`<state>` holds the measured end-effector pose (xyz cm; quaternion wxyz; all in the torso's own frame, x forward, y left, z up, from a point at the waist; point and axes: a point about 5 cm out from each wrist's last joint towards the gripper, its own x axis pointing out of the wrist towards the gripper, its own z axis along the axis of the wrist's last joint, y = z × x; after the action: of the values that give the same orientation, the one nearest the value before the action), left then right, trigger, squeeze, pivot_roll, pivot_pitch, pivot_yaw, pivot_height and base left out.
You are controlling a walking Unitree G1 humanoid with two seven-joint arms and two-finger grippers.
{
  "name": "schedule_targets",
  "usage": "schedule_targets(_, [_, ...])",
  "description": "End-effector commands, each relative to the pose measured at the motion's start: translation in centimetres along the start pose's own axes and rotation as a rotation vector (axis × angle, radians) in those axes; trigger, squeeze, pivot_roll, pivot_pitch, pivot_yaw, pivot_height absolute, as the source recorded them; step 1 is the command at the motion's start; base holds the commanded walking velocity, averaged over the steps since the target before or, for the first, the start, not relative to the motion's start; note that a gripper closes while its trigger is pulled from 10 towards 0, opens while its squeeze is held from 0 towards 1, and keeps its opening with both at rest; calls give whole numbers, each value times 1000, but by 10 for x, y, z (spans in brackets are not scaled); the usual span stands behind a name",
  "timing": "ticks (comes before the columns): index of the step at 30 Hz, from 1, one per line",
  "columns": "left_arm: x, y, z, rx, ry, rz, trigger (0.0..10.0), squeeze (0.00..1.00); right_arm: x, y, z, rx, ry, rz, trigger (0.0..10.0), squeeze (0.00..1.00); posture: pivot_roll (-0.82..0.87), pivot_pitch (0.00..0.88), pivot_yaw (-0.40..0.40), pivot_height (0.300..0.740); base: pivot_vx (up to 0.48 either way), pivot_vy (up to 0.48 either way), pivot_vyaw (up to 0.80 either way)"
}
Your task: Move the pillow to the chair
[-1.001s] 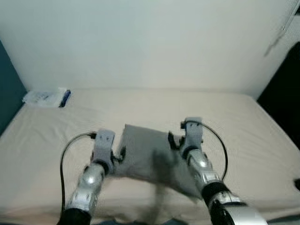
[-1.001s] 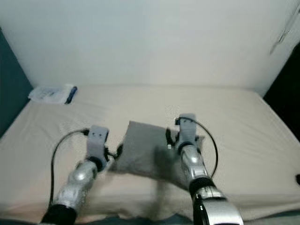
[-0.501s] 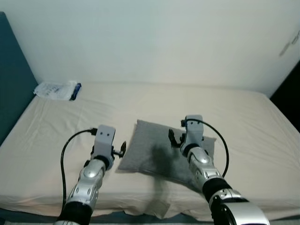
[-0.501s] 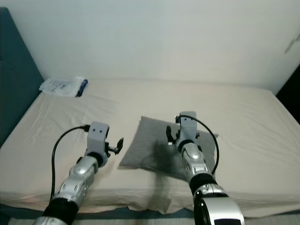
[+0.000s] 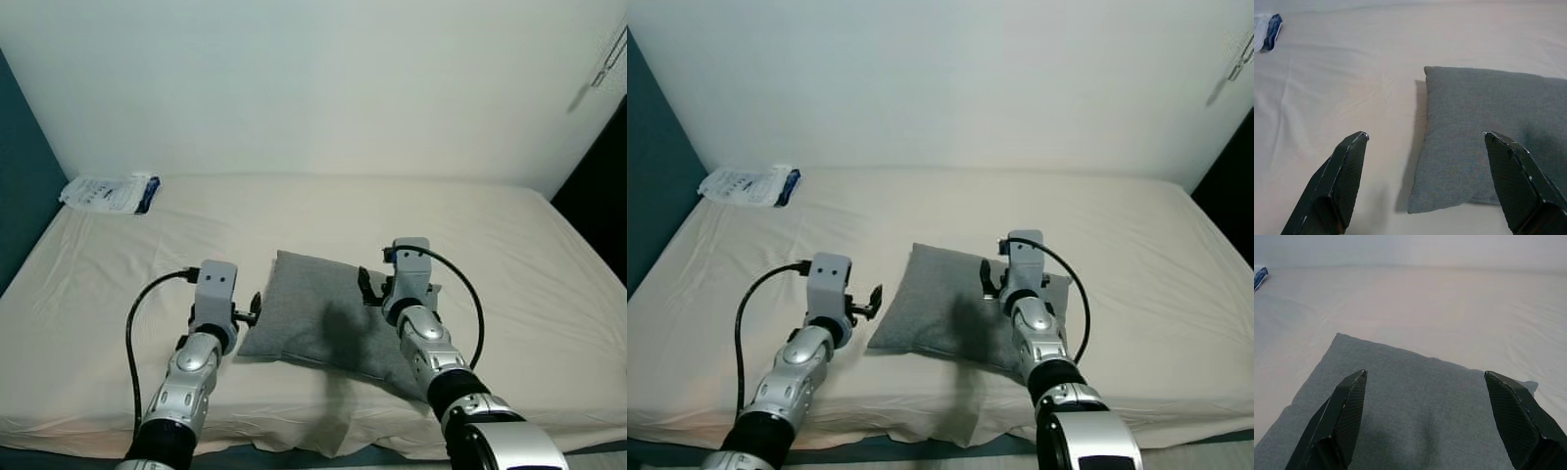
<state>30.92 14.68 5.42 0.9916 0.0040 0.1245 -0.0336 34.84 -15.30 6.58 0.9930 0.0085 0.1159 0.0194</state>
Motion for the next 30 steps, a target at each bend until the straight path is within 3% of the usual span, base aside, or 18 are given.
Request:
schedule_targets(1, [-2, 2, -5, -20, 12, 20, 10000, 0, -1, -1, -3, 8, 7, -8, 10000, 0, 13, 0, -87, 691, 0, 0, 0])
schedule_targets(30, [-2, 0, -5, -24, 11, 23, 10000, 0, -2, 1, -4, -24, 7, 7, 10000, 0, 8, 0, -88, 602, 0, 0, 0])
